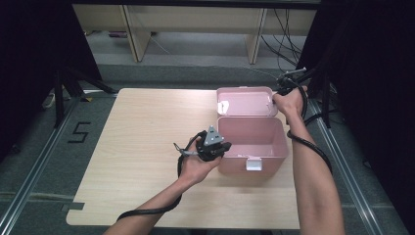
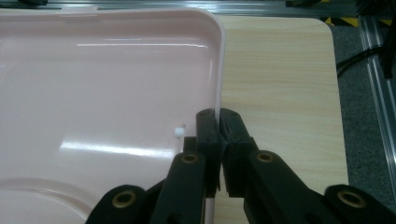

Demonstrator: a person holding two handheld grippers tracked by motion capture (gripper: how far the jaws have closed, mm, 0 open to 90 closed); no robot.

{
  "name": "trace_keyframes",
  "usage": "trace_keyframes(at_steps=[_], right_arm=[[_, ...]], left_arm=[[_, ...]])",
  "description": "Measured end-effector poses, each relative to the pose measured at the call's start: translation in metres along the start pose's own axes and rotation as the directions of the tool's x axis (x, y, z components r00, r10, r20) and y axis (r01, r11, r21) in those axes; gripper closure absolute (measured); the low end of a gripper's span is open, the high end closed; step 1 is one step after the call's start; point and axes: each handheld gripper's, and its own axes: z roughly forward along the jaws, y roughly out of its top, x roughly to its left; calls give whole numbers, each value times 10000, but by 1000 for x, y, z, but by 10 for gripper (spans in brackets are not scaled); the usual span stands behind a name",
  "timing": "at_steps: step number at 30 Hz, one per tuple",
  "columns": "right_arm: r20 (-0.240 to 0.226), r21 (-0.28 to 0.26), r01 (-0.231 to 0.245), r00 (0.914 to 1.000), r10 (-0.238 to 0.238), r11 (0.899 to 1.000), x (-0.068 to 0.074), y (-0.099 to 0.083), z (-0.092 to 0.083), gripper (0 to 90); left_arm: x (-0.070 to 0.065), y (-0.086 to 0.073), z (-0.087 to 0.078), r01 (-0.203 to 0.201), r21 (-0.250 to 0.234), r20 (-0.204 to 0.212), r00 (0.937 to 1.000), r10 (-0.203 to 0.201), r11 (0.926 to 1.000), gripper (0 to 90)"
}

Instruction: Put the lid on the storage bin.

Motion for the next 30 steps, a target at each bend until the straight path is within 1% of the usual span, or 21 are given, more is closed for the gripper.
trace_keyframes(at_steps=[1, 2, 5, 6, 7, 8, 9, 11, 12, 14, 15, 20, 21, 22, 23, 24, 25, 26, 27, 29, 30], right_arm=[[37, 42, -379, 9993, 379, 9993, 3, -1, -1, 881], [-24, -36, -56, 10000, 56, 10000, 0, -1, -2, 881], [-14, -146, -411, 9992, 411, 9990, 1, -3, -1, 880], [-69, -27, -503, 9987, 503, 9987, 0, -4, -2, 880], [16, -157, -306, 9995, 306, 9994, -1, -5, -3, 880], [-50, -81, -437, 9990, 436, 9990, -1, -6, -3, 880], [3, -240, -112, 9999, 112, 9996, -3, -7, -3, 880], [-63, -304, -159, 9999, 157, 9994, -4, -9, -4, 879], [-103, -419, 187, 9998, -192, 9989, -7, -10, -4, 879], [-44, -693, 324, 9995, -328, 9971, -8, -11, -2, 879], [-35, -647, 423, 9991, -426, 9970, -9, -12, -4, 878], [-178, -903, 560, 9982, -578, 9943, -8, -14, -6, 878], [-164, -946, 360, 9992, -377, 9949, -6, -15, -7, 878], [-85, -963, 659, 9977, -670, 9932, -8, -14, -8, 878], [-140, -981, 608, 9979, -625, 9933, -8, -15, -8, 879], [-27, -964, 714, 9974, -720, 9928, -8, -14, -9, 880], [-9, -1051, 795, 9968, -800, 9913, -8, -14, -9, 881], [-36, -1078, 774, 9969, -783, 9912, -7, -14, -11, 882], [-91, -977, 425, 9990, -436, 9943, -2, -14, -13, 885], [-15, -734, 702, 9975, -705, 9948, -5, -16, -14, 892], [44, -786, 879, 9961, -879, 9930, -8, -16, -12, 893]], left_arm=[[0, 0, 0, 10, 2, 0, 10000, -10, 10000, 900], [0, 0, 0, 37, -12, 4, 10000, -37, 10000, 900], [0, 0, 1, 28, -9, -2, 10000, -28, 10000, 900], [0, 0, 1, 41, -24, -65, 10000, -41, 10000, 900], [0, 1, 0, 7, 117, -77, 10000, -6, 9999, 900], [0, 1, 1, 12, 95, -83, 10000, -11, 10000, 900], [-1, 1, 1, 3, 66, -98, 10000, -3, 10000, 900], [-1, 1, 2, -58, -11, -109, 9999, 58, 10000, 900], [-1, 1, 2, -65, -5, -104, 9999, 65, 10000, 900], [-1, 1, 2, -63, 8, -146, 9999, 63, 10000, 900], [-2, 1, 2, -38, 26, -155, 9999, 38, 10000, 900], [-4, 2, 2, -197, 146, -267, 9994, 200, 9997, 900], [-4, 2, 2, -176, 152, -269, 9995, 180, 9997, 900], [-3, 2, 2, -155, 149, -252, 9996, 159, 9998, 900], [-4, 2, 3, -102, 179, -148, 9998, 105, 9998, 900], [-5, 0, 6, -34, 278, 2, 10000, 34, 9996, 900], [-6, 0, 7, -126, 297, -31, 9999, 127, 9995, 900], [-9, -1, 6, -150, 140, -233, 9996, 154, 9998, 900], [-11, -2, 4, -362, 129, -442, 9983, 367, 9993, 900], [-14, -3, 6, -183, -109, -255, 9995, 180, 9998, 900], [-13, -2, 6, -161, -24, -250, 9996, 160, 9999, 900]])
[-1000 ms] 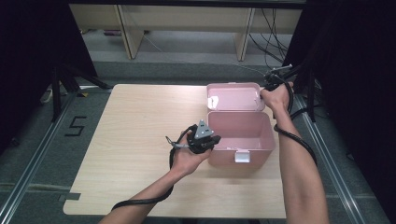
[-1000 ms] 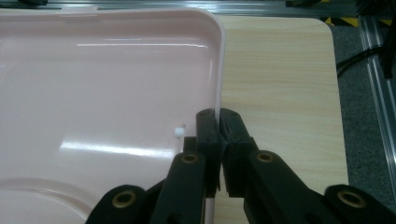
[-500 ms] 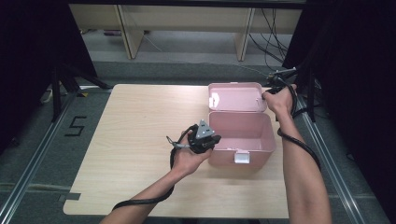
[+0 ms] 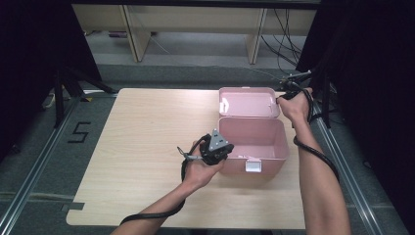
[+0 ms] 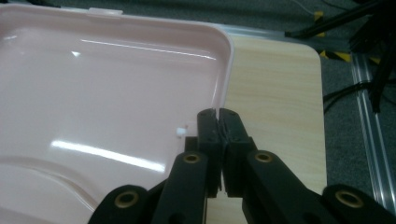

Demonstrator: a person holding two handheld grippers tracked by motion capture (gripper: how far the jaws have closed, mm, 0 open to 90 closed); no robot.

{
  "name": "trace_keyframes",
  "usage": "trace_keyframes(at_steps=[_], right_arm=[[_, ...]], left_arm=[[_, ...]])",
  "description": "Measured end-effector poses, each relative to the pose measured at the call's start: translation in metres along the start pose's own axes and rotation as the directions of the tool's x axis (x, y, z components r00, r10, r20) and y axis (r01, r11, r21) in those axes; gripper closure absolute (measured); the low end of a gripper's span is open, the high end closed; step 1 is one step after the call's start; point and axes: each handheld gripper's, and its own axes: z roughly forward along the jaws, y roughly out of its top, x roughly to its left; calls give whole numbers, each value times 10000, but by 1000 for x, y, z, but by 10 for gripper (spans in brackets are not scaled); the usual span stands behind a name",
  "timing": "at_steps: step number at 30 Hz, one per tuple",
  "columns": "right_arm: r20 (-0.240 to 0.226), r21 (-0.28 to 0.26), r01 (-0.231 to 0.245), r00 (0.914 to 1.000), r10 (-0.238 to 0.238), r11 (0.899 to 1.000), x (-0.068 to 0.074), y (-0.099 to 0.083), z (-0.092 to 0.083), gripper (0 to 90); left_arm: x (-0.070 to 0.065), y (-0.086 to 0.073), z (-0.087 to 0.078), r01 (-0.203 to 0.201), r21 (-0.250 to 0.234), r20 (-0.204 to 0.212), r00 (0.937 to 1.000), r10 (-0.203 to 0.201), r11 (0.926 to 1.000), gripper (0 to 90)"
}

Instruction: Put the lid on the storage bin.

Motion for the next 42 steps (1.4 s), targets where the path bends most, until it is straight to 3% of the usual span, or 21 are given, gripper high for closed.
trace_keyframes(at_steps=[3, 5, 7, 11, 13, 15, 16, 21, 22, 25, 26, 27, 29, 30, 31, 33, 34, 36, 42], right_arm=[[22, 241, -83, 10000, 82, 9997, -7, -6, 7, 893], [-141, 183, -563, 9983, 565, 9982, -7, -9, 8, 893], [-91, 105, -265, 9996, 266, 9996, -8, -8, 7, 893], [-92, 168, -493, 9987, 495, 9986, -7, -8, 7, 892], [-63, 103, -207, 9998, 207, 9997, -8, -8, 8, 892], [-15, 185, -214, 9998, 215, 9996, -7, -7, 7, 891], [-2, 225, -539, 9985, 539, 9983, -5, -8, 7, 891], [-30, 246, -475, 9989, 476, 9986, -4, -8, 8, 891], [-8, 148, -58, 10000, 58, 9999, -7, -7, 8, 892], [-28, 147, -164, 9999, 164, 9998, -6, -8, 8, 892], [-5, 172, -496, 9988, 496, 9986, -4, -8, 8, 892], [17, 142, -182, 9998, 181, 9997, -6, -7, 8, 892], [59, 161, -211, 9998, 210, 9996, -6, -7, 9, 891], [77, 267, -227, 9997, 225, 9994, -6, -6, 8, 891], [34, 374, -601, 9982, 600, 9975, -3, -6, 8, 890], [34, 303, -230, 9997, 229, 9993, -6, -5, 10, 888], [40, 469, -499, 9988, 498, 9977, -5, -4, 9, 887], [-45, 646, -246, 9997, 249, 9976, -7, -1, 9, 884], [-29, 1098, -644, 9979, 651, 9919, -6, 5, 15, 833]], left_arm=[[0, 3, 2, 41, 205, -32, 10000, -40, 9998, 900], [0, 3, 2, 40, 214, 3, 10000, -40, 9998, 900], [0, 3, 3, 51, 135, 3, 10000, -51, 9999, 900], [0, 3, 3, 45, 182, 19, 10000, -45, 9998, 900], [1, 4, 2, 50, 249, 23, 10000, -51, 9997, 900], [0, 3, 3, 62, 154, 24, 10000, -63, 9999, 900], [0, 3, 3, 61, 146, 29, 10000, -61, 9999, 900], [3, 4, 2, 60, 197, 147, 9999, -63, 9998, 900], [2, 4, 2, 196, 162, 166, 9997, -199, 9997, 900], [2, 4, 2, 118, 155, 140, 9998, -121, 9998, 900], [2, 4, 2, 99, 167, 140, 9999, -101, 9998, 900], [2, 4, 2, 99, 169, 145, 9998, -102, 9998, 900], [2, 4, 2, 77, 210, 145, 9999, -80, 9997, 900], [2, 3, 2, 83, 158, 169, 9998, -86, 9998, 900], [2, 4, 2, 68, 178, 204, 9998, -71, 9998, 900], [2, 4, 2, 90, 202, 220, 9997, -94, 9998, 900], [2, 4, 2, 85, 212, 232, 9997, -90, 9997, 900], [2, 4, 2, 105, 215, 232, 9997, -110, 9997, 900], [3, 4, 2, 97, 219, 273, 9996, -103, 9997, 900]])
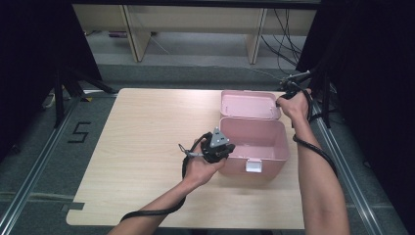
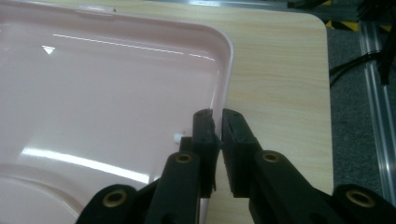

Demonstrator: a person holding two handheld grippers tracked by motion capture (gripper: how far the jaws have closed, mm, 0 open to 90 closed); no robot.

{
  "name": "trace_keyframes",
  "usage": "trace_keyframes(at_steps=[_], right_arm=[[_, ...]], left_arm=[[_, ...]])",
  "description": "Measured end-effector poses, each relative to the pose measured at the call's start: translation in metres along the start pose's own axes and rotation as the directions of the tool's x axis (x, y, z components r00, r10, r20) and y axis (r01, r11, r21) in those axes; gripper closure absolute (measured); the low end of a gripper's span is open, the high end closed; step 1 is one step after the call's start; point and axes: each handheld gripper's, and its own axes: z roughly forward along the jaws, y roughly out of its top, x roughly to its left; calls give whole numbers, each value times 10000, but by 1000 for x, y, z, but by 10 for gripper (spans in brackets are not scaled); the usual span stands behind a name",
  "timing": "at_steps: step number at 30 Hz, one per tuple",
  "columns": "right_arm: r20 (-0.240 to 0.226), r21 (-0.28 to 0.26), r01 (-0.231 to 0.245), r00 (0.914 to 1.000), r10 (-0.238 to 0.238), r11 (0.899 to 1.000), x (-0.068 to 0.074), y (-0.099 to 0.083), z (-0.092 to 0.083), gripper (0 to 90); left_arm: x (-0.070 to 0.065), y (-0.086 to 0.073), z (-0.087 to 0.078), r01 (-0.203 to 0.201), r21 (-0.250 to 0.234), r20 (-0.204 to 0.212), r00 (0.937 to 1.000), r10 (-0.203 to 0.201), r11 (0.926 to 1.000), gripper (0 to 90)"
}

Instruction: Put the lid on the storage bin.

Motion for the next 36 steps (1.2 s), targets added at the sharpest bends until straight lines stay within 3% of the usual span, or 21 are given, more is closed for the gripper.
trace_keyframes(at_steps=[1, 2, 5, 6, 7, 9, 13, 14, 15, 18, 19, 20, 24, 29, 30, 32, 35, 36], right_arm=[[-56, 92, -203, 9998, 204, 9998, 1, 1, 2, 832], [56, 66, 12, 10000, -13, 10000, 0, 2, 4, 831], [11, 252, -359, 9994, 359, 9990, 2, 5, 8, 821], [102, 236, -64, 9999, 61, 9997, 0, 6, 9, 817], [57, 358, -385, 9993, 383, 9986, 2, 6, 10, 812], [98, 257, -96, 9999, 93, 9996, 0, 8, 12, 800], [98, 166, -175, 9998, 174, 9997, 1, 10, 16, 780], [29, 265, -606, 9982, 605, 9978, 3, 9, 17, 780], [109, 197, -194, 9998, 192, 9996, 0, 10, 17, 778], [86, 147, -689, 9976, 688, 9975, 3, 10, 20, 765], [83, 75, -573, 9983, 572, 9983, 2, 10, 22, 765], [161, -74, -279, 9995, 281, 9996, 1, 10, 23, 769], [299, 25, -261, 9992, 260, 9997, 1, 8, 26, 836], [275, -214, -641, 9975, 647, 9977, 1, 7, 21, 867], [200, -100, -952, 9952, 954, 9954, 2, 7, 20, 870], [244, -303, -642, 9976, 650, 9975, 1, 7, 20, 875], [212, -220, -1122, 9934, 1126, 9934, 4, 7, 16, 881], [212, -412, -853, 9960, 863, 9955, 2, 7, 17, 883]], left_arm=[[0, 0, 0, -15, 7, 7, 10000, 15, 10000, 900], [0, 0, 0, -26, 6, 13, 10000, 26, 10000, 900], [0, 0, 0, -27, 55, 32, 10000, 27, 10000, 900], [0, 0, -1, -24, 60, 46, 10000, 23, 10000, 900], [0, 0, -1, -26, 58, 50, 10000, 26, 10000, 900], [0, 0, 0, -19, 10, 47, 10000, 19, 10000, 900], [0, 0, 0, -31, 85, 61, 10000, 30, 10000, 900], [0, 0, 0, -35, 87, 64, 10000, 34, 10000, 900], [0, 0, 0, -22, 14, 62, 10000, 22, 10000, 900], [0, 0, 0, -43, 89, 71, 10000, 43, 10000, 900], [0, 0, 0, -57, 80, 69, 10000, 56, 10000, 900], [1, 0, 0, -48, 81, 73, 10000, 48, 10000, 900], [1, 0, -1, -60, 96, 71, 10000, 59, 9999, 900], [0, 0, 0, -44, 45, 36, 10000, 44, 10000, 900], [0, 0, 1, -56, 45, 30, 10000, 56, 10000, 900], [0, 0, 1, -85, 63, 19, 10000, 85, 9999, 900], [0, 1, 0, -232, 284, -17, 9997, 233, 9993, 900], [0, 1, 0, -235, 274, -36, 9997, 236, 9993, 900]])
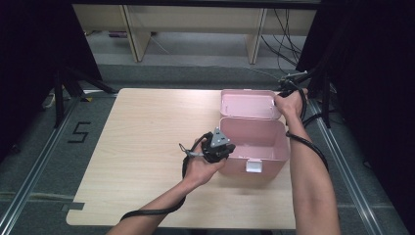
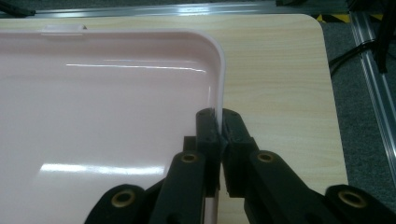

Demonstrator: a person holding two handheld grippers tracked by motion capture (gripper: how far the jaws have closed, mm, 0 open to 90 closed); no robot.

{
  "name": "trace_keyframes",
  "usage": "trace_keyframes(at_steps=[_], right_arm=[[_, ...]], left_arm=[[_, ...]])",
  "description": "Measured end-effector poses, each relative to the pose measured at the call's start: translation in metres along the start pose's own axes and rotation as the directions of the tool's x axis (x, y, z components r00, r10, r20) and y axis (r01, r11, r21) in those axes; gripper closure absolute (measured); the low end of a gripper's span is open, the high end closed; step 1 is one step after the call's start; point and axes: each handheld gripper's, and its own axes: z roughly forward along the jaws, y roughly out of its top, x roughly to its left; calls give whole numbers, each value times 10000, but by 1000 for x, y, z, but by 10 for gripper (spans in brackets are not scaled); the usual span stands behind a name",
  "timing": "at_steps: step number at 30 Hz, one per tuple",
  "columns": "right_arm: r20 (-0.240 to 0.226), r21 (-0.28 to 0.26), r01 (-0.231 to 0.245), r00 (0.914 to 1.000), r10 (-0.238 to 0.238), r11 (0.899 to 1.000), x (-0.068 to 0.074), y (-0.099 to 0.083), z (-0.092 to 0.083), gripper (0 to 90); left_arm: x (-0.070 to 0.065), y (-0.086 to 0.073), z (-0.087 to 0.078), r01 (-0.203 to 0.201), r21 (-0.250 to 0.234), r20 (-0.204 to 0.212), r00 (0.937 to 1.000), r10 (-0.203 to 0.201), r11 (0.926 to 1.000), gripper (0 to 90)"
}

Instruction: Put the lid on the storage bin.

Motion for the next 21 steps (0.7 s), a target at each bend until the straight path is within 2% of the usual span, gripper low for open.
trace_keyframes(at_steps=[1, 2, 3, 4, 5, 6, 7, 8, 10, 12, 14, 15, 16, 17, 18, 19, 21], right_arm=[[19, -36, -17, 10000, 17, 10000, 0, 0, -1, 885], [-30, 19, -359, 9994, 359, 9994, 2, -1, -2, 886], [-22, -152, -54, 10000, 53, 9999, 0, -1, -2, 887], [-100, -85, -443, 9990, 442, 9990, 2, -1, -4, 889], [-102, -212, -154, 9998, 152, 9997, 0, -1, -5, 889], [-64, -305, -93, 9999, 91, 9995, 0, -1, -6, 890], [-159, -232, -444, 9989, 441, 9987, 2, -1, -8, 890], [-129, -362, -175, 9998, 170, 9992, 0, -1, -9, 891], [-153, -424, -188, 9997, 182, 9989, 0, -1, -12, 891], [-88, -695, 112, 9999, -118, 9975, -2, -2, -12, 891], [-99, -784, 91, 9999, -99, 9969, -2, -2, -15, 892], [-209, -614, -122, 9997, 110, 9980, 0, -1, -18, 892], [-185, -574, -18, 9998, 8, 9984, -1, 0, -19, 893], [-328, -506, -537, 9981, 520, 9973, 3, -1, -21, 893], [-207, -731, -99, 9997, 84, 9973, 0, 0, -20, 894], [-123, -836, 168, 9998, -179, 9964, -1, -1, -20, 894], [-140, -908, 120, 9998, -134, 9958, -1, -1, -22, 895]], left_arm=[[0, 0, 0, 5, -43, -3, 10000, -5, 10000, 900], [0, 0, 0, 2, -26, -6, 10000, -2, 10000, 900], [0, 0, 0, -6, -2, -12, 10000, 6, 10000, 900], [-1, 0, 1, 55, -50, -28, 10000, -55, 10000, 900], [-1, 0, 1, 66, -39, -44, 10000, -66, 10000, 900], [0, 0, 1, -30, 56, -70, 10000, 30, 10000, 900], [0, 0, 1, -34, 89, -5, 10000, 34, 10000, 900], [0, 0, 1, -27, 88, -81, 10000, 28, 10000, 900], [-1, 1, 1, -66, 200, -161, 9998, 69, 9998, 900], [-1, 1, 2, -60, 234, -183, 9998, 64, 9997, 900], [-2, 1, 2, -36, 178, -169, 9999, 39, 9998, 900], [-2, 1, 3, -27, 189, -204, 9998, 30, 9998, 900], [-2, 1, 2, -35, 222, -234, 9997, 40, 9997, 900], [-3, 1, 3, -24, 229, -264, 9996, 30, 9997, 900], [-3, 1, 3, 64, 141, -294, 9995, -60, 9999, 900], [-3, 1, 3, -35, 237, -322, 9995, 43, 9997, 900], [-4, 1, 3, 10, 238, -347, 9994, -2, 9997, 900]])
